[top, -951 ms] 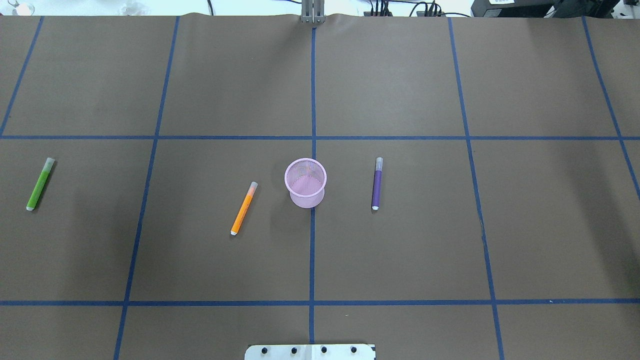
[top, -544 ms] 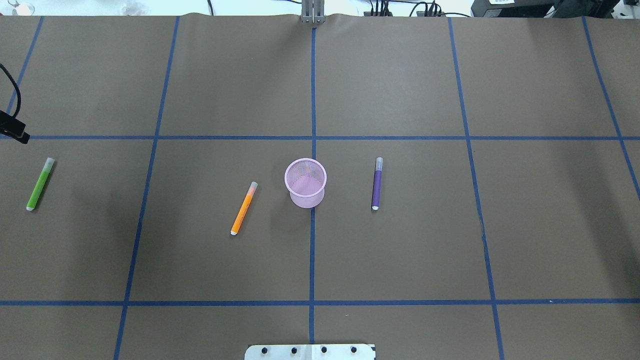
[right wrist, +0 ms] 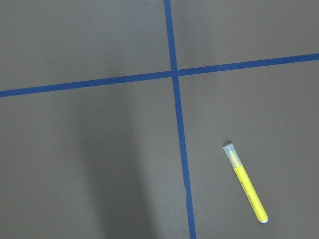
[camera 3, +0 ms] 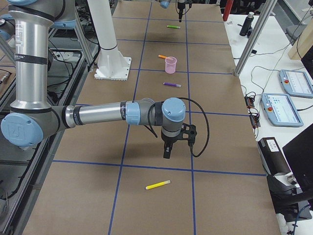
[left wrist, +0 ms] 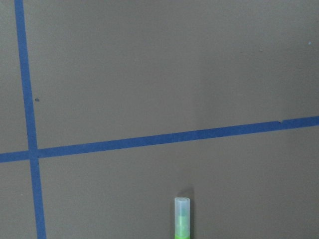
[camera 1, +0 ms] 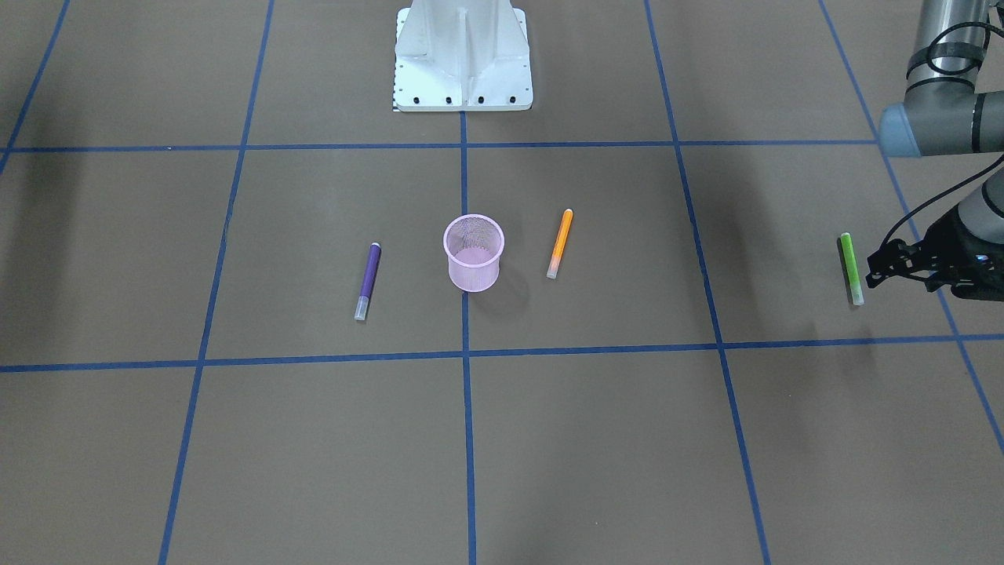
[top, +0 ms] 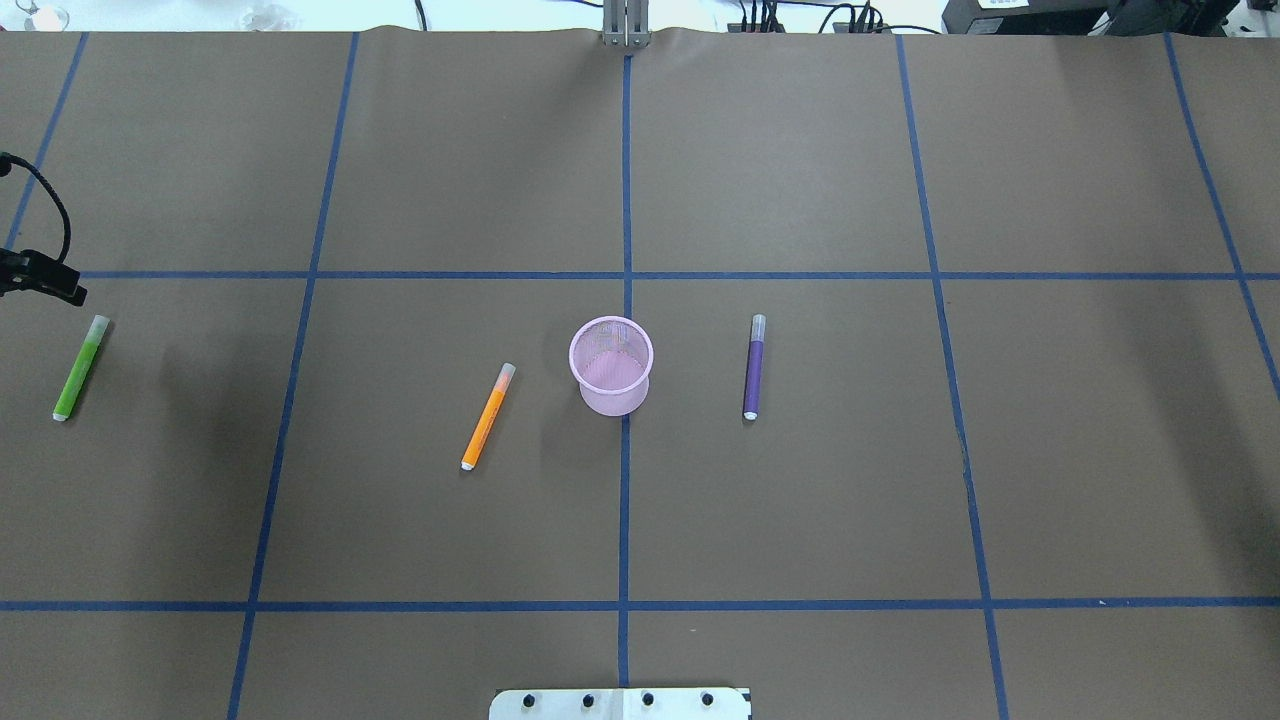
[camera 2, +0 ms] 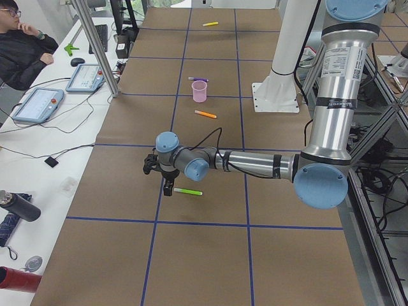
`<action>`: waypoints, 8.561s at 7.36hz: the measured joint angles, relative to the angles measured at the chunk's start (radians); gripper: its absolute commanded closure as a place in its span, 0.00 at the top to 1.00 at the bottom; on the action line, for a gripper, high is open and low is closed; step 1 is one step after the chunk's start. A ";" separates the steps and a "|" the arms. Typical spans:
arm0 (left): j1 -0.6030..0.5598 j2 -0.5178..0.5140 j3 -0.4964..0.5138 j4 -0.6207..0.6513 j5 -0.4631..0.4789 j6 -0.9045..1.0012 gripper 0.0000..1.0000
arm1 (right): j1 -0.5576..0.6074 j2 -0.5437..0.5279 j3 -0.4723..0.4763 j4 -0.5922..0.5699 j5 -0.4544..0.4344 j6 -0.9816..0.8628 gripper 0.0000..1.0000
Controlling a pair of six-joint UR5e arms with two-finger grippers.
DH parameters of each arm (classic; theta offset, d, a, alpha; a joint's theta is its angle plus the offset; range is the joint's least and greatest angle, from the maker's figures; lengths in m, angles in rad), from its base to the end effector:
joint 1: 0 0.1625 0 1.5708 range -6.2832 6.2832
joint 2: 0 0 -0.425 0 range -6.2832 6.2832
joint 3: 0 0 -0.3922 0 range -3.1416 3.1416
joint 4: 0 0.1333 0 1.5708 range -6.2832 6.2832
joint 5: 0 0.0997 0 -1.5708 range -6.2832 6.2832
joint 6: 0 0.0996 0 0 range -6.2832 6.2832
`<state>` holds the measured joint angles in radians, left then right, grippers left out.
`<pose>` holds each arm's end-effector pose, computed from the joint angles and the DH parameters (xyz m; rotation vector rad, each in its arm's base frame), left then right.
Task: Collect pens into pen holder
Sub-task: 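Lower the left gripper onto the green marker and grasp it, then lift the green marker upright with the left gripper, then carry the green marker over the lavender cup and lower it in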
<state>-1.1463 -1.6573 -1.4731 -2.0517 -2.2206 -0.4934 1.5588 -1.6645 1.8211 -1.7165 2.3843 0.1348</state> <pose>0.1615 -0.5346 0.6159 0.1235 0.7718 0.0872 0.0555 -0.4488 0.5918 -0.0494 -0.8125 0.1115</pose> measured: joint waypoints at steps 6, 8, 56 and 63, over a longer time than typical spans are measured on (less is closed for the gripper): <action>0.047 0.017 0.064 -0.105 0.056 -0.049 1.00 | -0.027 0.005 0.000 0.000 0.004 -0.004 1.00; 0.095 0.019 0.064 -0.129 0.063 -0.087 0.94 | -0.035 0.006 -0.001 0.001 0.003 0.001 1.00; 0.280 -0.467 -0.306 0.097 0.245 -0.496 0.00 | -0.183 0.062 -0.633 0.637 -0.086 -0.270 0.00; 0.485 -0.560 -0.323 0.087 0.573 -0.537 0.00 | -0.119 0.076 -0.490 0.635 0.067 -0.246 0.00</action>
<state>-0.6615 -2.2170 -1.7960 -1.9647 -1.6477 -1.0307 1.4396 -1.5884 1.3310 -1.0815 2.4509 -0.1107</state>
